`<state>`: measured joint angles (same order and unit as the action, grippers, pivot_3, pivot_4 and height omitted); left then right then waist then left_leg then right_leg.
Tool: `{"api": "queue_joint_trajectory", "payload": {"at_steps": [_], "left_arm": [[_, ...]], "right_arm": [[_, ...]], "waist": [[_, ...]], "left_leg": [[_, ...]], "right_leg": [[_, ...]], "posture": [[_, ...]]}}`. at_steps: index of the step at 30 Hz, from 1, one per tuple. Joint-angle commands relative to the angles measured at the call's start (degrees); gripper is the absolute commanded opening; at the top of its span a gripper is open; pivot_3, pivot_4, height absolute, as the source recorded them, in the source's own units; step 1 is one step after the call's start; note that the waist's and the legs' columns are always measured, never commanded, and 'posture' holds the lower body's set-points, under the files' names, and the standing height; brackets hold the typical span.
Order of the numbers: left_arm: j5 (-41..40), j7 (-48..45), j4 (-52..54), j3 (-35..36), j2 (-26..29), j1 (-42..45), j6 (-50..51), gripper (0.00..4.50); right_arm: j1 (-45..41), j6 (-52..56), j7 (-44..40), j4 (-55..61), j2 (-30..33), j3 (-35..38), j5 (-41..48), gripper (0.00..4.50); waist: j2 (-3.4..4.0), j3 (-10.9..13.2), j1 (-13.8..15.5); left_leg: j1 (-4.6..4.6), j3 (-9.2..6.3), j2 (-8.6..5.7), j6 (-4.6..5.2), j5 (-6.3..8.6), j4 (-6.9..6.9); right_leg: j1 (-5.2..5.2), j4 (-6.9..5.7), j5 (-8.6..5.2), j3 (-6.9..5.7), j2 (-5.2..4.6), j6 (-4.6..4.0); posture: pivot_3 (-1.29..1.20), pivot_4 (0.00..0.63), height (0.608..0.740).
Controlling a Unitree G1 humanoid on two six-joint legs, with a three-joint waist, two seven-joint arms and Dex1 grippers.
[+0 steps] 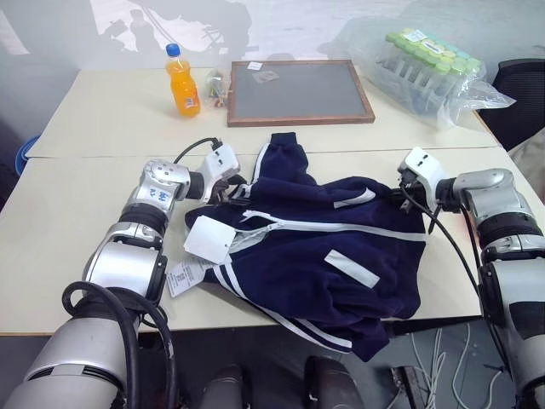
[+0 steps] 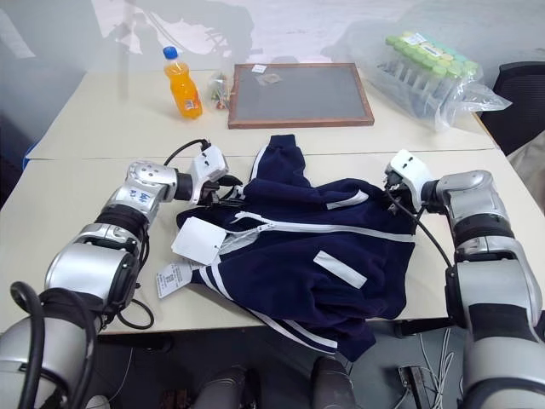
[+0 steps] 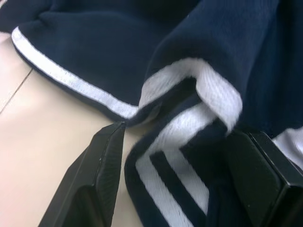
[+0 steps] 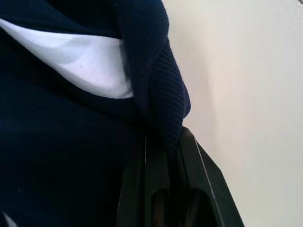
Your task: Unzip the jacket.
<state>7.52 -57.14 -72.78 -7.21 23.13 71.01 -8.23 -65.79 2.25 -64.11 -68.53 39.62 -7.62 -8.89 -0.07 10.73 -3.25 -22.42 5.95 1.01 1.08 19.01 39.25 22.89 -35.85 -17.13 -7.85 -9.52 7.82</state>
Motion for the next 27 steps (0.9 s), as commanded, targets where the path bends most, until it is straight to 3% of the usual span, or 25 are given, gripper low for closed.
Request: {"api": "queue_joint_trajectory", "payload": {"at_steps": [1, 4, 11, 17, 24, 27], "left_arm": [[0.64, 3.55, -0.47, 0.63, -1.48, 2.40, -0.91, 3.11], [1.24, 7.30, -1.04, 0.78, -2.41, 3.00, -1.17, 2.43], [2.01, 14.35, -2.68, 1.68, -0.87, 4.04, -0.70, 0.14], [2.44, 23.55, -3.65, 3.08, 0.18, 5.07, 0.17, 0.06], [2.56, 20.53, -3.30, 3.08, -1.21, 4.38, -0.28, 0.06], [2.16, 18.34, -3.09, 3.35, -0.56, 3.53, 0.03, 0.00]], "right_arm": [[-2.00, -1.17, 0.31, 0.80, -1.08, -0.62, -0.92, 0.00], [-2.67, -0.36, 2.78, 0.05, -2.13, -0.33, -1.22, 0.00], [-4.47, 6.75, 8.45, -1.84, -2.23, 3.35, 0.78, 0.00], [-3.36, 6.74, 14.24, -2.72, -1.20, 5.11, 0.84, 0.00], [-2.45, 6.45, 18.56, -3.03, -1.86, 6.36, 1.67, 0.00], [-2.35, 8.21, 16.17, -2.73, -1.69, 7.22, 2.80, 0.80]], "waist": [[0.00, 0.00, -0.04], [0.00, 0.00, -0.06], [0.00, 0.00, -0.09], [0.00, 0.00, 0.12], [0.00, 0.00, 0.04], [0.00, 0.00, -0.05]], "left_leg": [[0.00, 0.00, 0.00, 0.00, 0.00, 0.00], [0.01, 0.00, 0.01, 0.00, 0.00, 0.00], [0.00, -0.02, 0.01, 0.00, 0.00, -0.02], [0.00, -0.04, -0.01, 0.00, 0.00, -0.01], [-0.01, -0.04, -0.03, 0.00, 0.00, -0.02], [0.00, -0.02, -0.03, 0.00, 0.00, -0.04]], "right_leg": [[0.00, 0.00, 0.00, 0.00, 0.00, 0.00], [0.00, 0.00, 0.00, 0.00, 0.00, 0.00], [0.00, 0.00, 0.00, 0.00, 0.00, 0.00], [0.00, 0.00, 0.00, 0.00, -0.02, 0.00], [0.00, 0.00, 0.00, -0.01, -0.02, 0.00], [0.00, 0.00, 0.00, 0.00, -0.02, 0.00]], "posture": [[0.00, 0.150, 0.740], [0.00, 0.150, 0.740], [0.00, 0.150, 0.740], [0.00, 0.150, 0.740], [0.00, 0.150, 0.740], [0.00, 0.150, 0.740]]}}
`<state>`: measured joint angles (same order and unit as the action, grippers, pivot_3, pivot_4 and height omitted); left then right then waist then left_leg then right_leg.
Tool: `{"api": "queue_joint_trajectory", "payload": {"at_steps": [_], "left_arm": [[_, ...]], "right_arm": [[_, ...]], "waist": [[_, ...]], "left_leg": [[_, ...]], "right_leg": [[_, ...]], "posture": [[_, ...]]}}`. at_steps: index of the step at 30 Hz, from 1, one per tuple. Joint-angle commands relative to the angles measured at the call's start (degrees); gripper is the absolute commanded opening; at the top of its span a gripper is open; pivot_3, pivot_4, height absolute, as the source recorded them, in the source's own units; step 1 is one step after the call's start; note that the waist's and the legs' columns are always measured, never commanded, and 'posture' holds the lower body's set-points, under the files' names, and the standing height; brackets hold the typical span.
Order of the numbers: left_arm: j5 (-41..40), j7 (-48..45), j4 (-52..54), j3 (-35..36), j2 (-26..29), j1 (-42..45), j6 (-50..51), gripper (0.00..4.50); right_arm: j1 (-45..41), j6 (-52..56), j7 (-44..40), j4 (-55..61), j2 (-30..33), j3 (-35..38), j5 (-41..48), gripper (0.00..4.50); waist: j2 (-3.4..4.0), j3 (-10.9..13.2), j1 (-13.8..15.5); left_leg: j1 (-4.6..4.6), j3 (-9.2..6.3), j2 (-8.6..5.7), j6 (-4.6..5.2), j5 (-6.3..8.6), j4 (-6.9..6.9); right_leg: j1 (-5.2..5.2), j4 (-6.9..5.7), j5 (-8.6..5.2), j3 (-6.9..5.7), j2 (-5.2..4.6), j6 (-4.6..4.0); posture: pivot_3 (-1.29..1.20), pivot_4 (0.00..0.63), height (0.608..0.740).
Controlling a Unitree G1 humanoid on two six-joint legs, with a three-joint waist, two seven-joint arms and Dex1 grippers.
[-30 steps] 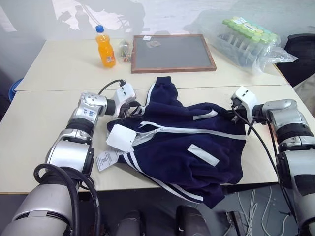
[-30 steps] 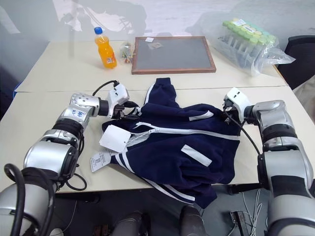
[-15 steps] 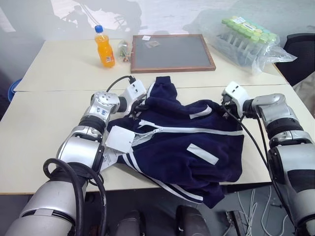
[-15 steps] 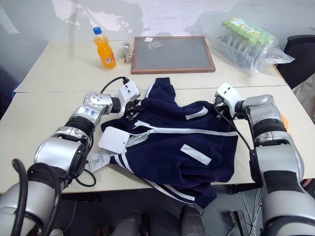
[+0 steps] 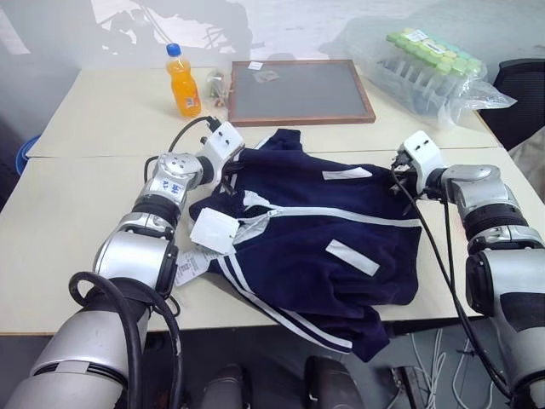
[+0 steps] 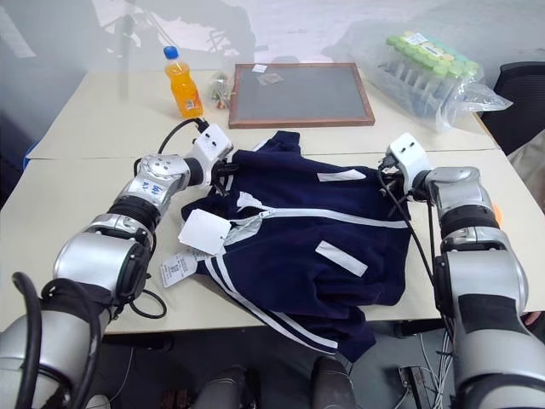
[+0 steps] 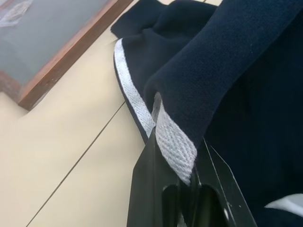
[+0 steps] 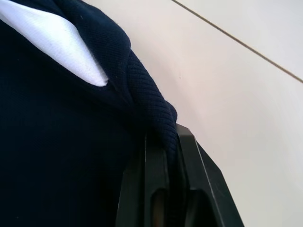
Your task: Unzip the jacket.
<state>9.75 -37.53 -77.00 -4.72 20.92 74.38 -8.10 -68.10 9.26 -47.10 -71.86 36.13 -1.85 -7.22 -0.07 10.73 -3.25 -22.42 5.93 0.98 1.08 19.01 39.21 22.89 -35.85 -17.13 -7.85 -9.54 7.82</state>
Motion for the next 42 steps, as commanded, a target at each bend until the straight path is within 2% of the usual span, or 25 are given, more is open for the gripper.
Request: {"api": "queue_joint_trajectory", "payload": {"at_steps": [1, 4, 11, 15, 17, 19, 21, 24, 28, 32, 36, 42], "left_arm": [[-0.20, -1.81, 1.17, 0.97, 1.84, 0.00, 0.11, 0.00], [-0.60, -4.36, 1.52, 1.37, 3.45, -0.89, -0.31, 0.74], [-2.40, -9.43, 3.49, 3.48, 8.38, -1.63, -1.66, 2.92], [-6.33, -21.83, 9.90, 5.61, 13.75, -3.58, -1.18, 4.16], [-9.30, -31.15, 19.49, 5.58, 17.28, -8.49, 1.45, 4.16], [-12.29, -36.73, 30.11, 5.55, 19.95, -14.10, 5.50, 4.16], [-17.11, -41.41, 50.68, 5.97, 24.72, -25.82, 13.31, 4.16], [-18.02, -38.60, 73.77, 7.98, 29.63, -40.39, 19.93, 4.16], [-15.59, -31.57, 90.21, 10.53, 31.76, -51.87, 23.69, 4.16], [-8.07, -20.98, 100.08, 12.26, 30.80, -61.79, 20.02, 4.16], [-2.64, -12.50, 102.28, 12.93, 29.11, -66.52, 12.21, 4.16], [-0.96, -7.52, 104.02, 10.16, 25.89, -70.28, 4.63, 4.16]], "right_arm": [[0.03, 1.44, -1.58, 0.76, 1.92, 1.50, 1.29, 1.10], [0.43, 1.10, -3.29, 2.27, 2.45, 1.08, 1.17, 2.13], [1.74, -0.69, -6.95, 10.04, 5.57, 1.06, 1.91, 4.50], [9.58, -1.65, -16.44, 29.73, 9.07, 1.32, 5.77, 4.50], [15.98, 0.99, -21.57, 44.65, 10.16, 3.10, 11.78, 4.50], [20.82, 5.54, -24.59, 55.71, 11.10, 4.67, 17.00, 4.50], [27.22, 7.89, -27.33, 68.45, 12.55, 6.00, 22.13, 4.50], [34.83, 10.56, -27.82, 82.95, 13.32, 7.63, 28.16, 4.50], [40.91, 10.51, -25.41, 91.50, 13.18, 7.83, 29.93, 4.50], [45.17, 9.11, -22.44, 94.34, 12.50, 7.18, 29.24, 4.50], [47.42, 7.58, -21.83, 95.06, 13.16, 7.06, 29.30, 4.50], [47.39, 8.27, -21.04, 95.09, 13.89, 7.65, 30.19, 4.50]], "waist": [[0.00, 0.00, -0.07], [0.00, 0.00, -0.15], [0.00, 0.00, -0.08], [0.00, 0.00, 0.01], [0.00, 0.00, 0.03], [0.01, 0.00, -0.03], [0.03, 0.01, -0.05], [0.02, 0.02, 0.34], [-0.02, 0.03, 2.41], [-0.03, 0.03, 3.86], [-0.02, 0.02, 4.37], [-0.03, 0.03, 4.51]], "left_leg": [[0.00, 0.00, 0.00, 0.00, 0.00, 0.00], [0.00, 0.00, 0.00, 0.00, 0.00, -0.01], [0.00, 0.00, 0.01, 0.00, 0.00, -0.02], [-0.01, -0.02, 0.00, 0.00, 0.00, -0.01], [0.00, -0.05, 0.00, 0.00, 0.00, -0.05], [0.02, -0.06, 0.01, -0.01, 0.00, -0.06], [0.06, -0.27, 0.04, -0.01, 0.01, -0.03], [0.10, -0.56, 0.09, -0.03, 0.02, -0.05], [0.09, -0.60, 0.10, 0.00, 0.04, 0.31], [0.23, -0.60, 0.09, 0.18, 0.18, 0.45], [0.20, -0.56, 0.05, 0.19, 0.21, 0.46], [0.20, -0.55, 0.06, 0.19, 0.21, 0.46]], "right_leg": [[0.00, 0.00, 0.00, 0.00, 0.00, 0.00], [0.00, 0.00, 0.00, 0.00, 0.00, 0.00], [0.01, 0.00, 0.00, 0.00, 0.00, 0.00], [0.01, 0.01, 0.00, -0.01, 0.00, 0.00], [0.02, 0.02, 0.00, -0.04, 0.00, 0.00], [0.02, 0.02, 0.00, -0.04, 0.00, 0.00], [0.02, 0.00, 0.00, -0.03, 0.01, 0.00], [0.02, -0.02, 0.00, 0.08, 0.03, 0.00], [-0.22, 0.00, 0.00, 0.12, 0.03, 0.00], [-0.42, 0.04, 0.00, 0.30, 0.02, 0.00], [-0.38, 0.06, 0.00, 0.29, 0.03, 0.00], [-0.39, 0.07, 0.00, 0.27, 0.03, 0.00]], "posture": [[0.00, 0.150, 0.740], [0.00, 0.150, 0.740], [0.00, 0.150, 0.740], [0.00, 0.150, 0.740], [0.00, 0.150, 0.740], [0.00, 0.150, 0.740], [0.00, 0.150, 0.740], [0.00, 0.150, 0.740], [0.00, 0.150, 0.740], [0.00, 0.150, 0.740], [0.00, 0.150, 0.740], [0.00, 0.150, 0.740]]}}
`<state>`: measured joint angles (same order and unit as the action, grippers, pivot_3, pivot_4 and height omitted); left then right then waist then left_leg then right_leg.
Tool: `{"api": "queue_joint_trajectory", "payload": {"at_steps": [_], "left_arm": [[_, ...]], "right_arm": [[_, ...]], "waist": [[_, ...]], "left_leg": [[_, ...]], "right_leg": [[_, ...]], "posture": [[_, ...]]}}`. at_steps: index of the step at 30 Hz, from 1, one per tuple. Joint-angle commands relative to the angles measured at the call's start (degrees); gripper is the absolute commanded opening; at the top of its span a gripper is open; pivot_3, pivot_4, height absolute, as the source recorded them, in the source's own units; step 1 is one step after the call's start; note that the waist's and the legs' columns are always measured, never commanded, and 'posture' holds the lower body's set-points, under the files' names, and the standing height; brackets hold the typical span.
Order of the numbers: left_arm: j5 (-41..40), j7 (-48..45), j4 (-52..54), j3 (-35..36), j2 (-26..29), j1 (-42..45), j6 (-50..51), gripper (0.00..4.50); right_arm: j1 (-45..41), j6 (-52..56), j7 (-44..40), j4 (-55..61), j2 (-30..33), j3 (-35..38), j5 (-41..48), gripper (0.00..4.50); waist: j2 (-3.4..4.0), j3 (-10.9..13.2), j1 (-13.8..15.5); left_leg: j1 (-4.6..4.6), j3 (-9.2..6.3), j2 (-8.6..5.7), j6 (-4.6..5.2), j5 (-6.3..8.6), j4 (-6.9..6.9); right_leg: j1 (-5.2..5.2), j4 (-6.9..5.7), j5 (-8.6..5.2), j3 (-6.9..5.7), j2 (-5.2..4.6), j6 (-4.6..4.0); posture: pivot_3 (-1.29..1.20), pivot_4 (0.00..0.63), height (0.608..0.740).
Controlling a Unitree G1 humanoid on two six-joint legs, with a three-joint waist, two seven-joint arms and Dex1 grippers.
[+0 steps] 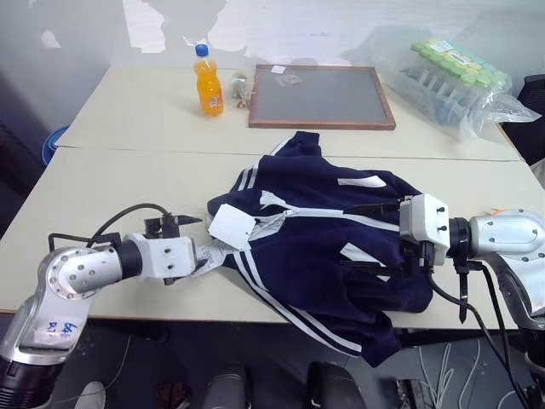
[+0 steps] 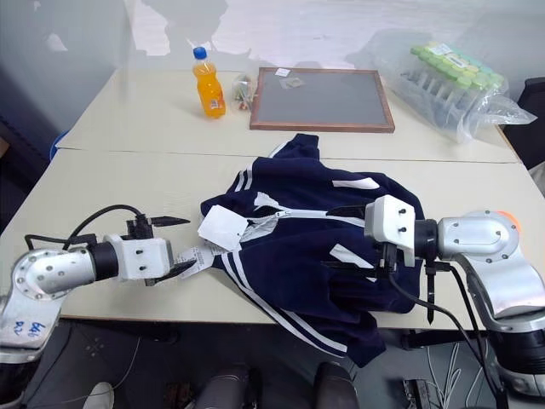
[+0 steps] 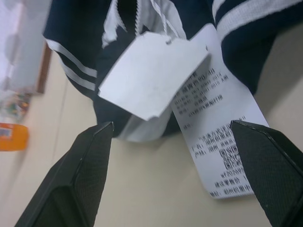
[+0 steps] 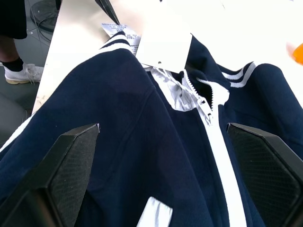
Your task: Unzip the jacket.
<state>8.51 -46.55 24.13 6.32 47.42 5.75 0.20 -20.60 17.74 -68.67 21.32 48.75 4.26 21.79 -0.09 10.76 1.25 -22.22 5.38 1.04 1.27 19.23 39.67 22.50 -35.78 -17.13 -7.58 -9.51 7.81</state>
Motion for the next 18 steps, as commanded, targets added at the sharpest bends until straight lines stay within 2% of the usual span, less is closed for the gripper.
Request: {"api": "queue_joint_trajectory", "payload": {"at_steps": [1, 4, 8, 13, 18], "left_arm": [[-0.36, 0.75, 3.27, -1.43, -0.45, -2.66, -4.48, 4.16], [0.31, -0.33, 1.85, -2.55, 1.19, -4.41, -7.82, 4.16], [5.20, 1.54, -2.49, -5.58, 2.44, -3.19, -14.00, 4.16], [15.23, 10.69, -11.04, -8.43, 1.28, 2.15, -22.04, 4.16], [22.52, 20.43, -15.20, -7.69, 1.52, 5.93, -29.55, 4.16]], "right_arm": [[0.04, -0.16, 0.64, 1.94, 1.43, 1.69, 1.25, 4.50], [0.48, -0.23, 0.91, 2.16, 1.88, 1.95, 1.21, 4.50], [0.72, 1.06, 1.95, 3.12, 2.08, 2.30, 2.07, 4.50], [0.80, 2.45, 3.43, 4.22, 1.99, 2.12, 2.67, 4.50], [0.73, 3.27, 4.91, 4.56, 1.63, 1.80, 2.83, 4.50]], "waist": [[0.00, 0.00, -0.03], [0.00, 0.00, -0.06], [0.00, 0.00, -0.01], [-0.01, -0.01, 0.11], [-0.01, 0.00, 0.03]], "left_leg": [[0.00, 0.01, 0.00, 0.01, 0.00, 0.00], [0.00, 0.01, 0.01, 0.02, 0.02, -0.01], [0.01, 0.02, 0.02, 0.02, 0.03, -0.01], [-0.02, 0.01, 0.00, 0.05, 0.04, -0.01], [-0.02, 0.03, 0.01, 0.07, 0.05, -0.04]], "right_leg": [[0.00, 0.00, 0.00, 0.01, 0.00, 0.00], [0.00, 0.02, 0.00, 0.00, 0.00, 0.00], [0.00, 0.03, 0.00, -0.01, 0.01, 0.00], [0.00, 0.05, 0.00, -0.04, 0.01, 0.00], [0.01, 0.06, 0.00, -0.04, 0.01, 0.00]], "posture": [[0.00, 0.150, 0.740], [0.00, 0.150, 0.740], [0.00, 0.150, 0.740], [0.00, 0.150, 0.740], [0.00, 0.150, 0.740]]}}
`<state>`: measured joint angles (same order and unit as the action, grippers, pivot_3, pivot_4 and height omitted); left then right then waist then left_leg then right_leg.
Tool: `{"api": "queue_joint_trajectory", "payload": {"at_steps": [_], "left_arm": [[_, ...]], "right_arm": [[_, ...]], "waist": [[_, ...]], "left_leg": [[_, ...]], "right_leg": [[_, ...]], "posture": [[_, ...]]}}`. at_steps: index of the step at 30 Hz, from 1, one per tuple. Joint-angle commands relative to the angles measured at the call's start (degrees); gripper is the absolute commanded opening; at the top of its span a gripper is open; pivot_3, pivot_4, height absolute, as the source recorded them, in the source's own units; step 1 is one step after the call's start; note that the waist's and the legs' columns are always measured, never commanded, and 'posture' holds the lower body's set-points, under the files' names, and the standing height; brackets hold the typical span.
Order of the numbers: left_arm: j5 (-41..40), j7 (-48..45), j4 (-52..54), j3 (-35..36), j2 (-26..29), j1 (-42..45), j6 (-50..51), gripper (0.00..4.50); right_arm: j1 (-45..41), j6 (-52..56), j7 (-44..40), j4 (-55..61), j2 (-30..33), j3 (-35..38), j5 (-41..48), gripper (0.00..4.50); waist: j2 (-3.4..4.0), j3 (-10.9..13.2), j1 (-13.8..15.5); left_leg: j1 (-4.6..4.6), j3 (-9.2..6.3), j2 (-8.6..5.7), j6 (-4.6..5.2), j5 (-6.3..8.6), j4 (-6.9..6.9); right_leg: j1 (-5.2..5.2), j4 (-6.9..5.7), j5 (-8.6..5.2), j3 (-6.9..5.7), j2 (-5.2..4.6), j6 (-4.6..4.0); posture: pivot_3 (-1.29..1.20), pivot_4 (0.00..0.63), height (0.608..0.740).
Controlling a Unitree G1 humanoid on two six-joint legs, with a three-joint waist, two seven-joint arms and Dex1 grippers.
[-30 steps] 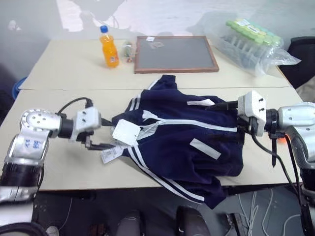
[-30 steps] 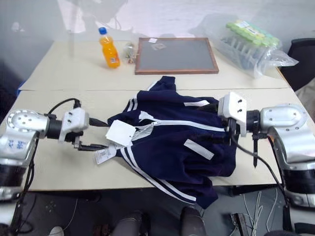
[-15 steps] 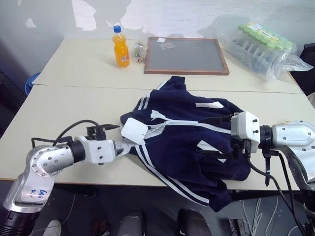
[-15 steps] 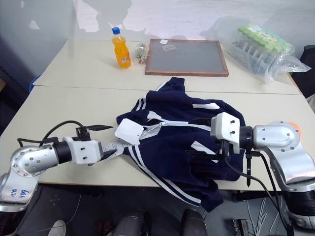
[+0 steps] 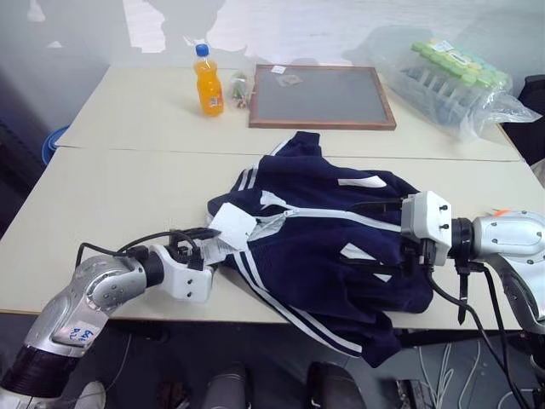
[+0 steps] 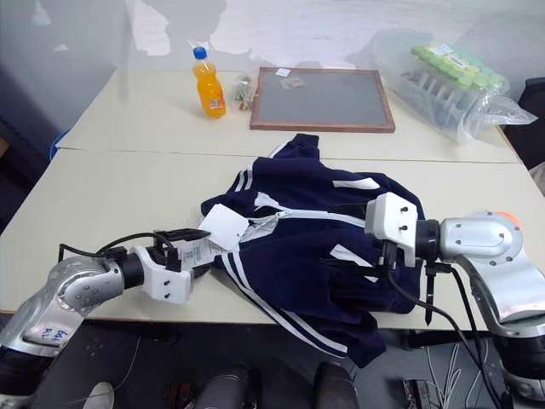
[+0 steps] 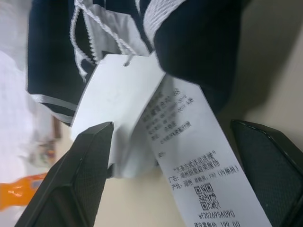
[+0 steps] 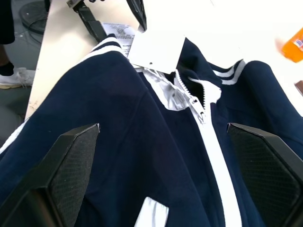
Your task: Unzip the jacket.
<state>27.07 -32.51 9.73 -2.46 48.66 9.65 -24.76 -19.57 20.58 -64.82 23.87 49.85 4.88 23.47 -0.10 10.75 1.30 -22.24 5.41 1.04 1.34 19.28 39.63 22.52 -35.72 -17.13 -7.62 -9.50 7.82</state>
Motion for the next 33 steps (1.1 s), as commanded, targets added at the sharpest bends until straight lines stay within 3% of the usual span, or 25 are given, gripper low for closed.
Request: {"api": "queue_joint_trajectory", "payload": {"at_steps": [1, 7, 19, 23, 33], "left_arm": [[4.86, 8.39, -1.10, 1.70, 0.31, 2.78, -6.00, 4.16], [9.05, 13.50, -5.12, 0.93, 1.78, 6.30, -10.17, 4.16], [10.43, 14.91, -11.87, -6.55, -0.23, 14.82, -18.39, 4.16], [9.16, 14.45, -12.29, -7.26, -0.59, 16.04, -20.04, 3.22], [5.19, 13.40, -13.55, -5.79, -0.56, 16.89, -19.11, 0.02]], "right_arm": [[-0.19, 0.44, 1.28, 2.13, 0.46, 1.08, 1.10, 4.50], [-0.48, 0.73, 1.75, 1.54, 0.35, 1.06, 1.41, 4.50], [-0.83, 0.75, 1.94, 0.61, 0.39, 0.57, 1.39, 4.50], [0.57, 1.13, 2.45, 1.55, 0.55, 1.22, 1.65, 4.50], [2.45, 2.20, 4.26, 3.05, 0.67, 2.28, 2.27, 4.50]], "waist": [[0.00, 0.00, -0.01], [0.00, 0.00, -0.02], [0.00, 0.00, 0.00], [0.00, 0.00, 0.00], [0.00, 0.00, 0.00]], "left_leg": [[0.00, 0.01, 0.00, 0.00, 0.00, -0.01], [0.01, 0.00, 0.01, 0.00, 0.00, -0.01], [-0.02, 0.03, -0.01, 0.02, 0.02, 0.00], [-0.02, 0.04, -0.01, 0.02, 0.02, 0.00], [-0.01, 0.03, -0.01, 0.02, 0.01, 0.00]], "right_leg": [[0.00, 0.00, 0.00, 0.00, 0.00, 0.00], [0.00, 0.00, 0.00, 0.01, 0.00, 0.00], [0.01, 0.01, 0.00, -0.01, -0.01, 0.01], [0.00, 0.01, 0.01, -0.02, -0.01, 0.01], [0.00, 0.01, 0.01, -0.01, -0.01, 0.01]], "posture": [[0.00, 0.150, 0.740], [0.00, 0.150, 0.740], [0.00, 0.150, 0.740], [0.00, 0.150, 0.740], [0.00, 0.150, 0.740]]}}
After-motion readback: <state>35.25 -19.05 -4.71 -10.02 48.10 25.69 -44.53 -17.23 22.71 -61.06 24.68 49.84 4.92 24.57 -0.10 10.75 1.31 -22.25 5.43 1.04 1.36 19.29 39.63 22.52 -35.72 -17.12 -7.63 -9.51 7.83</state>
